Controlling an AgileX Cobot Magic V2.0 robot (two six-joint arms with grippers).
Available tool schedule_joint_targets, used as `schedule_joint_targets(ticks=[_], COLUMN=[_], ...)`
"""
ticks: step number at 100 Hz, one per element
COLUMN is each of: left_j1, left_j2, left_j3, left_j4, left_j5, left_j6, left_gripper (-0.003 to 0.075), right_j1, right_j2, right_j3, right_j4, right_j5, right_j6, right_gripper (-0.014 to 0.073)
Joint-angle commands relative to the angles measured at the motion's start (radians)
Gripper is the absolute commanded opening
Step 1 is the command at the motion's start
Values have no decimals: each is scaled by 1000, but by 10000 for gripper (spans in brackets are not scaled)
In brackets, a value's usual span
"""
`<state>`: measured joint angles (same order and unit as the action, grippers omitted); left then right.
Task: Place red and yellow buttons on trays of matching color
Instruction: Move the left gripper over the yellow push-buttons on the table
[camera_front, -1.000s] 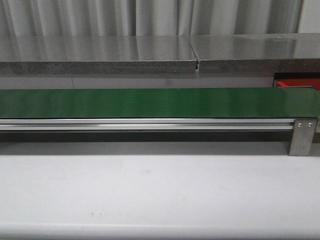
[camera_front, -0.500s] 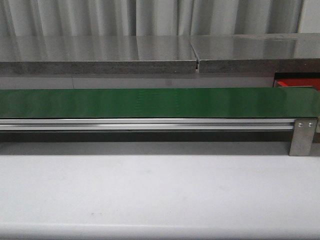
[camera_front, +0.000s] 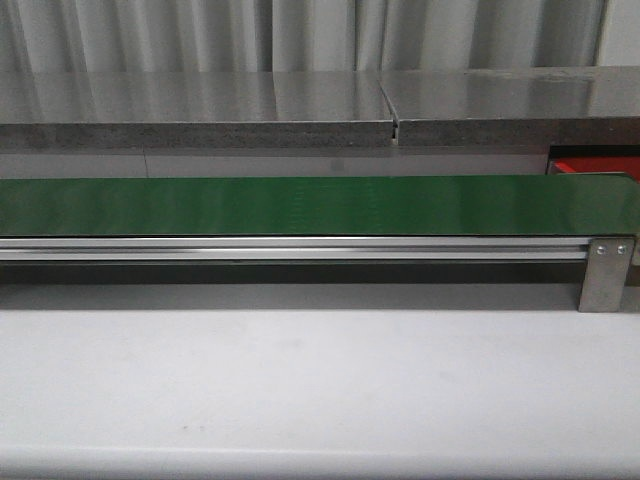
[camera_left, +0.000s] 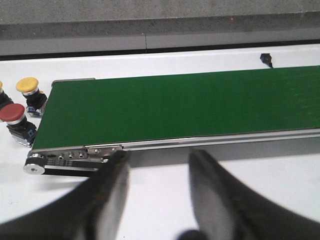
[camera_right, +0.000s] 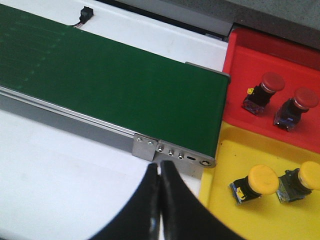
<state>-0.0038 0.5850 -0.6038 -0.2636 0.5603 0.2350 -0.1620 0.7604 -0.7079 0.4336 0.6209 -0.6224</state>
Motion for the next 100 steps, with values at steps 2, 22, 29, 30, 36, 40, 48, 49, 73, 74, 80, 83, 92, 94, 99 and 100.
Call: schedule_joint_targets(ticks=[2, 22, 29, 30, 36, 40, 48, 49, 73, 74, 80, 83, 92, 94, 99, 100], left_j1=[-7, -7, -5, -5, 15, 30, 86, 91, 296, 301, 337, 351, 389, 396, 408, 410], left_j2=[5, 5, 7, 10, 24, 44, 109, 115, 397, 416, 494, 542, 659, 688, 757, 776], left_j3=[-26, -26, -38, -40, -76, -103, -187, -195, -499, -507, -578, -609, -707, -730, -784, -792], left_j4=[-9, -19, -18, -18, -3, 13, 37, 37, -38, -38, -41, -43, -43, -43, -43, -43], left_j5=[-53, -70, -92, -92, -99, -99, -99, -99, -12, -3, 23, 34, 51, 54, 54, 54], left_j6=[0, 0, -29, -35, -86, -113, -151, -152, -152, -152, -152, -152, -152, -152, -152, -152], left_gripper=[589, 632, 602, 595, 571, 558, 545, 545, 545, 545, 545, 545, 545, 545, 545, 545], right_j1=[2, 2, 2, 2, 2, 2, 2, 2, 2, 2, 2, 2, 2, 2, 2, 2], right_j2=[-6, -6, -6, -6, -6, -6, -6, -6, -6, -6, -6, -6, -6, -6, -6, -6], right_j3=[-26, -26, -26, -26, -26, -26, -26, -26, -26, -26, -26, -26, -26, -26, -26, -26], right_j4=[20, 20, 20, 20, 20, 20, 20, 20, 20, 20, 20, 20, 20, 20, 20, 20], right_j5=[-61, -61, -61, -61, -61, -61, -61, -61, -61, -61, -61, -61, -61, -61, -61, -61], right_j6=[-12, -12, -12, -12, -12, -12, -12, -12, -12, -12, -12, -12, -12, -12, -12, -12], right_gripper=[-118, -118, -118, -118, -118, -118, -118, -118, -118, -118, -118, -118, -118, -118, -118, -118])
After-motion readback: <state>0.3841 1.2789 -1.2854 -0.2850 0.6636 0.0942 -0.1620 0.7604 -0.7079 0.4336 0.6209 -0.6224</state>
